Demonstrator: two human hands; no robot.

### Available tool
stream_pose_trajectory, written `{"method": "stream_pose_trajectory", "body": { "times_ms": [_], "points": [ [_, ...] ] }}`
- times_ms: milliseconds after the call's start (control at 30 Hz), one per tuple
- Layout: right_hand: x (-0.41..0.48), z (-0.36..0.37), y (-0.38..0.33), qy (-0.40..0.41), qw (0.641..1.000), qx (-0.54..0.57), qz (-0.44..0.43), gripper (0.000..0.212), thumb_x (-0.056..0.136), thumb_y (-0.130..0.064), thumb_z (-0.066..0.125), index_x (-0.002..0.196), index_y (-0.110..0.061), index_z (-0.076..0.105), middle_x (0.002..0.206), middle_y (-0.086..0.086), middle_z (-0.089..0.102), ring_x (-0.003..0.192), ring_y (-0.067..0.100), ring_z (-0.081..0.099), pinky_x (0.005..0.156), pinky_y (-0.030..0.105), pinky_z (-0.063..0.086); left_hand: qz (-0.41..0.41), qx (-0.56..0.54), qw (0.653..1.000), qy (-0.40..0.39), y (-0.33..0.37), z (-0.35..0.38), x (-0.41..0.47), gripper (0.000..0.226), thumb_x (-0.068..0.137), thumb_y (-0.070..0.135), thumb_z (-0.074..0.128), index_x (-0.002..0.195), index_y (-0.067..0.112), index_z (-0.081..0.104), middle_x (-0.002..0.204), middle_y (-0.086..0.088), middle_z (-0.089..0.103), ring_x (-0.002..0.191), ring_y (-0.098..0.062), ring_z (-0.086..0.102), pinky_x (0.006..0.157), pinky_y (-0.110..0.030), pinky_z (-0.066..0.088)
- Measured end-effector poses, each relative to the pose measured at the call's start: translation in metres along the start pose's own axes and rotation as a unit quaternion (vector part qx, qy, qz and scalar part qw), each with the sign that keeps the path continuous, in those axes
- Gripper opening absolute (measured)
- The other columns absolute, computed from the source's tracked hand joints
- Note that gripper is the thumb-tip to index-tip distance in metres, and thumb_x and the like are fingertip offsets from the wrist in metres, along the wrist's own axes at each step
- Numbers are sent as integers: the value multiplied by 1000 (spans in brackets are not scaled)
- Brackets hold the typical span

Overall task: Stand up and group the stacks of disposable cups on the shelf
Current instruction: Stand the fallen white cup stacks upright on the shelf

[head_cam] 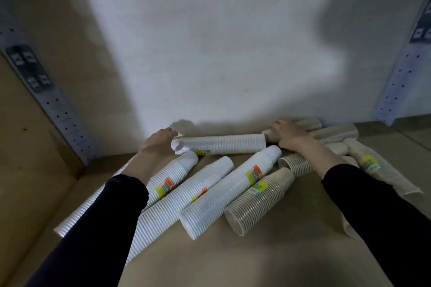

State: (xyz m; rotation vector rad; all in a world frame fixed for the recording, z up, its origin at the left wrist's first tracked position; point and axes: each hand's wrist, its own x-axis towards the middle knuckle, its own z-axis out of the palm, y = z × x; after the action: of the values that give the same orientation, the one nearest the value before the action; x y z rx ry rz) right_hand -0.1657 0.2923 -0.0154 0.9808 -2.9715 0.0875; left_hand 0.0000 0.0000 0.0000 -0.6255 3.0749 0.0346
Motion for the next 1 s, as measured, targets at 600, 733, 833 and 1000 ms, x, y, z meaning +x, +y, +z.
{"method": "stream_pose_trajectory", "body": {
  "times_ms": [600,733,833,1000],
  "points": [
    [2,1,6,89,996,21,8,45,84,-7,56,128,-7,45,140,10,42,129,27,39,98,38,41,75,73,994,-31,-10,-5,5,50,83,24,64,127,7,47,133,-10,49,117,-26,52,96,-32,42],
    [-3,-24,10,211,959,182,43,49,76,-8,69,122,-1,51,131,17,50,119,33,47,95,38,40,78,9,997,-14,-11,-46,-9,48,75,21,72,119,9,56,120,-8,57,107,-25,55,87,-28,42],
    [-7,-43,9,275,908,300,99,45,71,-9,75,110,2,56,118,20,58,107,34,55,85,37,43,75,-82,994,11,-9,-82,-13,44,73,17,76,114,7,61,112,-10,63,101,-24,58,85,-28,44],
    [-8,-57,-1,289,850,421,128,37,71,-13,76,100,3,60,105,19,66,98,32,61,72,30,42,84,-219,967,98,11,-121,-12,38,74,17,76,108,5,65,91,-4,61,82,-16,54,67,-20,41]
  ]
}}
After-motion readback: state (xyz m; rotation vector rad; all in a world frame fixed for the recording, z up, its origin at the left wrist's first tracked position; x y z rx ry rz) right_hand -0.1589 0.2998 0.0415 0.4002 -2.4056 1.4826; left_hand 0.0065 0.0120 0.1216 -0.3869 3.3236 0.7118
